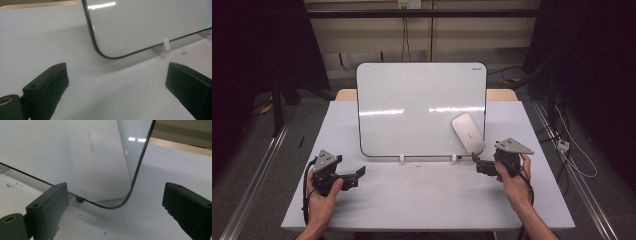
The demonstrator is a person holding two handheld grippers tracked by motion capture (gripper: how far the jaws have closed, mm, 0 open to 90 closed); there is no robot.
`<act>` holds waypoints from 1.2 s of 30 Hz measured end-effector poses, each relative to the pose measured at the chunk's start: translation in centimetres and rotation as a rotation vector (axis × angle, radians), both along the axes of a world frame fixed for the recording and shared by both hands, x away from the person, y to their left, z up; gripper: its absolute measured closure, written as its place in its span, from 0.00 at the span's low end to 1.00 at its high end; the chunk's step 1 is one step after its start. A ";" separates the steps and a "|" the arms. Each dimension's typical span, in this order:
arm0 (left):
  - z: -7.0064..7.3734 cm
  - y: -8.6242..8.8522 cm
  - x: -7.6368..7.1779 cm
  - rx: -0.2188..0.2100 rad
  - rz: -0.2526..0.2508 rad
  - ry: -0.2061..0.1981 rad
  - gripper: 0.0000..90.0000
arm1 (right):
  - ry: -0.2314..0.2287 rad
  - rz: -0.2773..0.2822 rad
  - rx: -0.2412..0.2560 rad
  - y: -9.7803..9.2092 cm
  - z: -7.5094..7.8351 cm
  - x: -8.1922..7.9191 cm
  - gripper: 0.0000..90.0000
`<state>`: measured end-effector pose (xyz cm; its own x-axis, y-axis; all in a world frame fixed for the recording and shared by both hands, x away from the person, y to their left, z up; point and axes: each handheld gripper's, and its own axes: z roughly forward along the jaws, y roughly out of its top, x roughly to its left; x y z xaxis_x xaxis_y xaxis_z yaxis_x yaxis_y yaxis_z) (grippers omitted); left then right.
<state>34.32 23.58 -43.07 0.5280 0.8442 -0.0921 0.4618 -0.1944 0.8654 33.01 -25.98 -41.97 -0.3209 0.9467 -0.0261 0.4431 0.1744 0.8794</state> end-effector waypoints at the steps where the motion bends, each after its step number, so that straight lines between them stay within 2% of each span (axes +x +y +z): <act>1: 0.0 0.0 0.0 0.005 0.000 0.003 0.05 | 0.000 -0.004 0.005 -0.2 -0.1 -0.1 0.08; 15: -0.1 -0.5 0.0 0.021 -0.008 0.005 0.05 | 0.025 -0.043 0.045 -2.1 -1.6 -2.4 0.08; 20: -0.1 -0.5 -0.1 0.019 -0.009 -0.003 0.05 | 0.022 -0.048 0.041 -2.4 -2.0 -3.1 0.08; 22: -0.1 -0.4 -0.1 0.022 -0.009 -0.003 0.05 | 0.025 -0.058 0.057 -2.6 -2.2 -3.5 0.08; 26: 0.0 -0.4 -0.1 0.025 -0.009 -0.002 0.05 | 0.033 -0.078 0.057 -3.1 -2.8 -3.9 0.09; 31: -0.1 -0.6 -0.1 0.021 -0.007 -0.002 0.05 | 0.017 -0.085 0.068 -3.4 -2.8 -4.4 0.09; 36: 0.0 -0.4 -0.2 0.016 -0.002 -0.002 0.05 | 0.020 -0.077 0.045 -3.2 -3.2 -4.9 0.08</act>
<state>34.15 23.21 -43.12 0.5299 0.8445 -0.0777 0.4597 -0.2090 0.8632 28.15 -29.21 -45.17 -0.2473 0.9687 0.0225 0.4713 0.1000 0.8763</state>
